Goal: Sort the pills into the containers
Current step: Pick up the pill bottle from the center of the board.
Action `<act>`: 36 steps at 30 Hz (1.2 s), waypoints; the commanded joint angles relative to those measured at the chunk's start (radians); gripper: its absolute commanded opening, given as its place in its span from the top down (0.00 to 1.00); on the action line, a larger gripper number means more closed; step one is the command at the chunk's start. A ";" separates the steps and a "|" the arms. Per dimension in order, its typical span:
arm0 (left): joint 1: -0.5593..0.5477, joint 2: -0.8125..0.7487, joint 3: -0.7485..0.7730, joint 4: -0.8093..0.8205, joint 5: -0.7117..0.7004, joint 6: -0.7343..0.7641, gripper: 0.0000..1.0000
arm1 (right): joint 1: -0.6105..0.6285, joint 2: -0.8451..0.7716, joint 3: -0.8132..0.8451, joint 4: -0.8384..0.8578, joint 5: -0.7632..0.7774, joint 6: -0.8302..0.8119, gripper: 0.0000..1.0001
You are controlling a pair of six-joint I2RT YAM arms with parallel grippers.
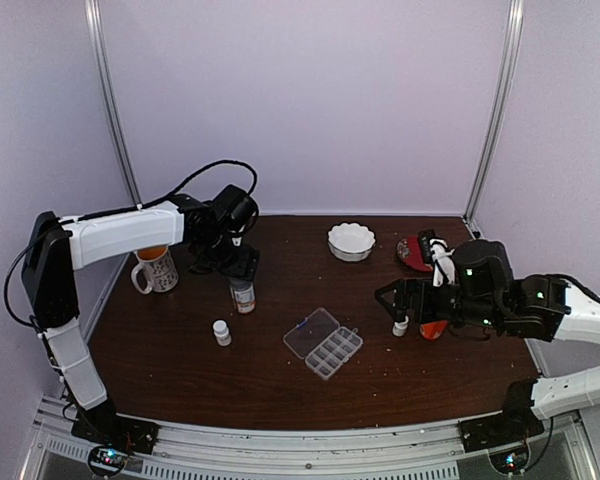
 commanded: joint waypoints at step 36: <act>0.015 0.060 0.035 -0.027 0.078 0.022 0.29 | -0.008 0.088 0.109 -0.013 0.000 -0.066 0.00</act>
